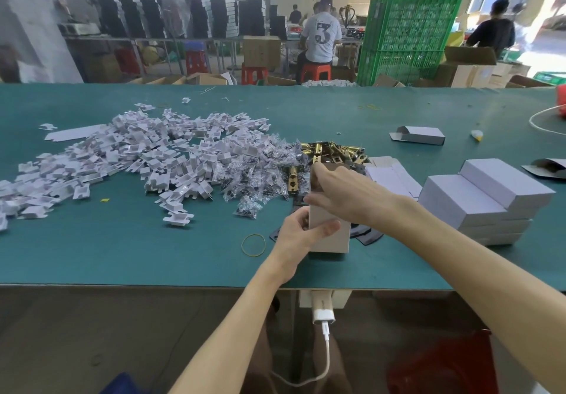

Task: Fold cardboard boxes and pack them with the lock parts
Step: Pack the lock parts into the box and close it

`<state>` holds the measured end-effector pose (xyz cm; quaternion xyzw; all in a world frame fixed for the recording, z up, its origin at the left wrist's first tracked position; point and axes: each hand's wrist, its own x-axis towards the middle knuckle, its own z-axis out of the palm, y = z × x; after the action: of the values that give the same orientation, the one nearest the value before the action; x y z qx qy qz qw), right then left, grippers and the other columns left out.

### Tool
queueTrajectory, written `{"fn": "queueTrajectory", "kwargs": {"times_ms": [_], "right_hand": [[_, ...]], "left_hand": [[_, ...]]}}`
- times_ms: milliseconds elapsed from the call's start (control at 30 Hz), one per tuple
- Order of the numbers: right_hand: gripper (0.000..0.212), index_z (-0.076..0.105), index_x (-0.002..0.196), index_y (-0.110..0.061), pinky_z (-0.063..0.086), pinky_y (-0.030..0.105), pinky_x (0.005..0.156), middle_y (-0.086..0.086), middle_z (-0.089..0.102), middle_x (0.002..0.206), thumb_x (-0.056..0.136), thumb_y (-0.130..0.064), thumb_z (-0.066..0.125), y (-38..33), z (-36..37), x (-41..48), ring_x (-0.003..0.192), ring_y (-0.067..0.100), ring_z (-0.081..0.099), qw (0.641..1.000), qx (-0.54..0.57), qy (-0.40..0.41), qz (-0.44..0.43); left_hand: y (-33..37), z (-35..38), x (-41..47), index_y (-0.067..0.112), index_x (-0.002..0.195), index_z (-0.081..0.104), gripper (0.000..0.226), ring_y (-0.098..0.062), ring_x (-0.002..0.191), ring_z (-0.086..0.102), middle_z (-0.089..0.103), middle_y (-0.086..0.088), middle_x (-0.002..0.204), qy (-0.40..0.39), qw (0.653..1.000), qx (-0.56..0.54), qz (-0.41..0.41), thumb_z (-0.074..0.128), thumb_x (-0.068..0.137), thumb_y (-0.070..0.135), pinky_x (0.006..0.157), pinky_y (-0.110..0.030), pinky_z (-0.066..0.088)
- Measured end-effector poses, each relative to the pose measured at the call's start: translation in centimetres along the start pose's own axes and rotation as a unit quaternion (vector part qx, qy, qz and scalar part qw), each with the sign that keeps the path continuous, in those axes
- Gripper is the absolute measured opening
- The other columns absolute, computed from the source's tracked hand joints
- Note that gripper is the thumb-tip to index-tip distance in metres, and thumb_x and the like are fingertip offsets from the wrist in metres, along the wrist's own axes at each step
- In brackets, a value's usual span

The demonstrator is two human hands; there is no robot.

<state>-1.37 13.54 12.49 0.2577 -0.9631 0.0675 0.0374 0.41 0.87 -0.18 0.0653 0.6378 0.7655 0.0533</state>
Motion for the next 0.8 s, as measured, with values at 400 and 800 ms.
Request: {"fn": "queueTrajectory", "kwargs": {"times_ms": [400,800], "right_hand": [[0.037,0.043,0.076,-0.019,0.031,0.031,0.050,-0.003,0.049,0.077,0.100,-0.044,0.056,-0.6,-0.8,0.5,0.065,0.016,0.049,0.999,-0.043,-0.022,0.021],[0.006,0.057,0.103,-0.008,0.051,0.039,0.068,0.004,0.061,0.091,0.098,-0.007,0.056,-8.4,-0.4,3.5,0.078,0.028,0.062,0.987,-0.043,0.136,-0.073]], "left_hand": [[0.0,0.0,0.0,0.010,0.120,0.070,0.042,-0.021,0.102,0.071,0.076,-0.012,0.112,-0.004,1.000,0.001,0.006,0.086,0.084,0.025,0.085,-0.036,0.058],[-0.3,-0.2,0.1,0.026,0.099,0.067,0.028,-0.001,0.087,0.064,0.072,0.008,0.096,0.013,0.997,0.069,0.019,0.078,0.088,0.003,0.075,-0.013,0.052]]}}
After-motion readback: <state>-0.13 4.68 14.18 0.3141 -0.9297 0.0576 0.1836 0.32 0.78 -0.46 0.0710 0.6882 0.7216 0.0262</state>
